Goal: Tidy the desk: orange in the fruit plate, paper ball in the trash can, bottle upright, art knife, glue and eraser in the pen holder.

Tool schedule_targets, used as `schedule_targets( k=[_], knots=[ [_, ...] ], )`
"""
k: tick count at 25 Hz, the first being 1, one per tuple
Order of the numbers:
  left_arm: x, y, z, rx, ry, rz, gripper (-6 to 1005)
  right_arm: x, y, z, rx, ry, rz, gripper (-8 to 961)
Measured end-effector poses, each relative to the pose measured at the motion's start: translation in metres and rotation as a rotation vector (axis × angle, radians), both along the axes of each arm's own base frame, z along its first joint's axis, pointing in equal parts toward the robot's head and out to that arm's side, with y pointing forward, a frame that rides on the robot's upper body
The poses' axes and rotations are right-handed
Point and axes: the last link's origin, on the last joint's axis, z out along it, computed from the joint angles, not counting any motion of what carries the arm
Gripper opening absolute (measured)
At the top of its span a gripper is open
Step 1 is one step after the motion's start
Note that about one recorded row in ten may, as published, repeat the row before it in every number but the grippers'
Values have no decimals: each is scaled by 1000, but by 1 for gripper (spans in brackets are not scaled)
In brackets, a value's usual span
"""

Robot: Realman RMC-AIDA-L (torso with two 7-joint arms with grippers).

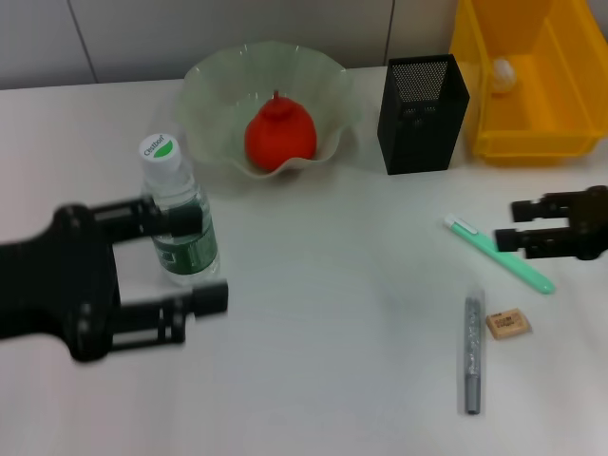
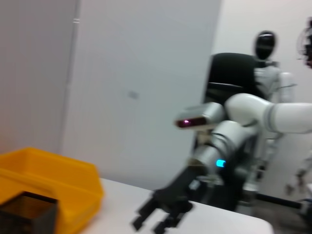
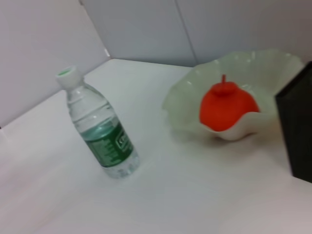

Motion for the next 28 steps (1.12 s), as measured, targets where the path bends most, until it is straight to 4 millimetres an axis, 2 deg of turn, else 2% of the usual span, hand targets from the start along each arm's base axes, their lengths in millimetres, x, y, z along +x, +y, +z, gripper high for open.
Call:
schedule_targets(
  k=[7,16,21,28],
  knots=[
    [-15,-13,-14,-143,-55,-96,743,-30,7,-25,-66,44,-43,695],
    [-29,-13,-21,-134,-42,-95,740,-59,20,-23,-123,58,-109,693],
    [-37,-11,-19,-90,-65,-87,740,-81,32,-32,-174,-49,-224,691],
    [-40,-12,-20,-62,-64,-114,740,-96,41,-59,-166,-276,-351,689]
  ],
)
